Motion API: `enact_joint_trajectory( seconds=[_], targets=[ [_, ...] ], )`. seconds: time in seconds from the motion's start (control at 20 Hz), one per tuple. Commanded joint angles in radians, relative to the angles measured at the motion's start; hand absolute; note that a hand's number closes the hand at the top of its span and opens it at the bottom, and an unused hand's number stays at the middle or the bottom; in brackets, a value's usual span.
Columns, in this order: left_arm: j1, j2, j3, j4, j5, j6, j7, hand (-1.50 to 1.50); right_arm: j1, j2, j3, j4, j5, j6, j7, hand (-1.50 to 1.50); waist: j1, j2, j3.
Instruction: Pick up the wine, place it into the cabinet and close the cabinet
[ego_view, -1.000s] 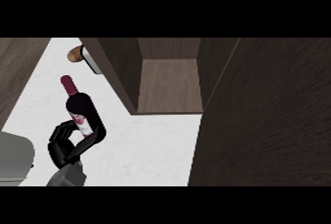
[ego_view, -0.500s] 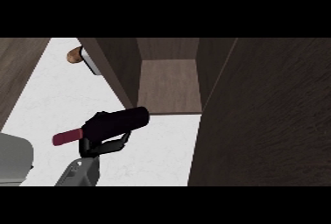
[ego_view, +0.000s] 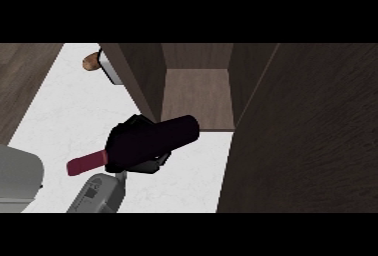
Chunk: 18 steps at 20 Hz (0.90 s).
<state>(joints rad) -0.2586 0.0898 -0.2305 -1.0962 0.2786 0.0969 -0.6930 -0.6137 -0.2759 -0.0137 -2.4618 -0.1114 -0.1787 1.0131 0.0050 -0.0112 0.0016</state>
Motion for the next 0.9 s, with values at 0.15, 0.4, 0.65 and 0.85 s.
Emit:
enact_joint_trajectory(
  seconds=[0.15,0.4,0.65,0.85],
  targets=[
    [0.006,-0.051,-0.087,-0.358,0.005,0.103,0.311,1.50,0.057,0.000,-0.040,-0.105,-0.102,0.011,0.048,-1.50,-0.002,0.001,0.000],
    [-0.070,-0.088,-0.128,-0.471,-0.039,0.246,0.480,1.50,0.050,0.010,-0.044,-0.076,-0.116,0.020,0.026,-1.50,-0.007,0.006,-0.001],
    [-0.223,-0.089,-0.103,-0.475,-0.073,0.341,0.653,1.50,0.057,0.011,-0.031,-0.098,-0.098,0.011,0.054,-1.50,-0.013,0.007,-0.001],
    [-0.283,-0.090,-0.136,-0.392,-0.039,0.431,0.677,1.50,0.037,-0.014,-0.062,-0.087,-0.139,0.033,0.060,-1.50,-0.020,0.009,-0.001]
  ],
)
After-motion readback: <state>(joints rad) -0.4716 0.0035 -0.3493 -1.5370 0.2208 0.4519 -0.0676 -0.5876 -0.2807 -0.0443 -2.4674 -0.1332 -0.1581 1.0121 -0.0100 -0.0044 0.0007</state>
